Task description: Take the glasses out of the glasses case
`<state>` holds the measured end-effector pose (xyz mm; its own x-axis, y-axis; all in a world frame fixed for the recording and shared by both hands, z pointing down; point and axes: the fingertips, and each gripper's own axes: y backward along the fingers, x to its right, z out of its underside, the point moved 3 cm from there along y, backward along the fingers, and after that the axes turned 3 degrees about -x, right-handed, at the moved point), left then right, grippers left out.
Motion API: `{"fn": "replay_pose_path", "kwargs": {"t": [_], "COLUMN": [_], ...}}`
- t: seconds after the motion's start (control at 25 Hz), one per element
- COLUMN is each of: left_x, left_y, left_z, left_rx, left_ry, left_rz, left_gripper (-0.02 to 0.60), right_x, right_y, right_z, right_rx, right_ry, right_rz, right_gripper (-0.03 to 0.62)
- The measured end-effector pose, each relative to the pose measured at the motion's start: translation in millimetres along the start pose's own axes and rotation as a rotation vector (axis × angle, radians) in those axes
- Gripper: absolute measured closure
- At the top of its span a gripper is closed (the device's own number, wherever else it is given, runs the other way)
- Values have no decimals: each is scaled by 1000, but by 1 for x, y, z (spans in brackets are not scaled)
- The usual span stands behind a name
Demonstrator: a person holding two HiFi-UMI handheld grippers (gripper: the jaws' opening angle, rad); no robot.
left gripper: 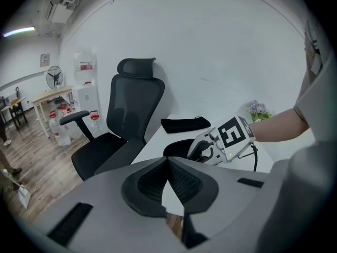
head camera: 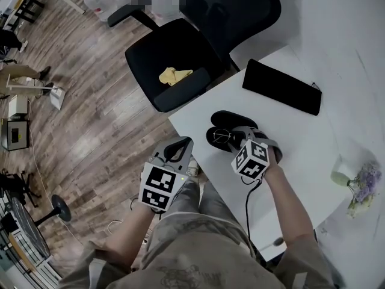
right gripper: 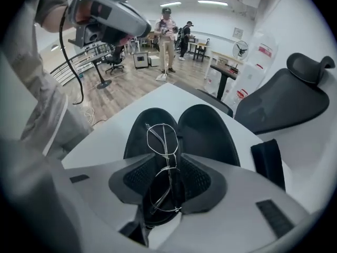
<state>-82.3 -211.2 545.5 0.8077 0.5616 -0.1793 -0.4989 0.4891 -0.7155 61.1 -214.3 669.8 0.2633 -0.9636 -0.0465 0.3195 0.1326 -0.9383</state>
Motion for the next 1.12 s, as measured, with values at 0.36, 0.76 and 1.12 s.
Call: {"fn": "replay_pose_path", "kwargs": {"t": [0.36, 0.76, 1.12], "left_x": [1, 0, 3], "left_y": [2, 17, 48], "left_z": [2, -5, -48], "left_rx": [3, 39, 142], "left_ry": [7, -15, -89], "left_rz": [-5, -14, -39], "left_gripper": [566, 566, 566], "right_x": [-4, 13, 41], "right_y": [-4, 33, 138], "right_z": [-3, -17, -42], "right_rx": [-71, 38, 247], "right_ry": [-19, -167, -253], "right_rz": [-30, 105, 354], "right_gripper": [459, 473, 474]}}
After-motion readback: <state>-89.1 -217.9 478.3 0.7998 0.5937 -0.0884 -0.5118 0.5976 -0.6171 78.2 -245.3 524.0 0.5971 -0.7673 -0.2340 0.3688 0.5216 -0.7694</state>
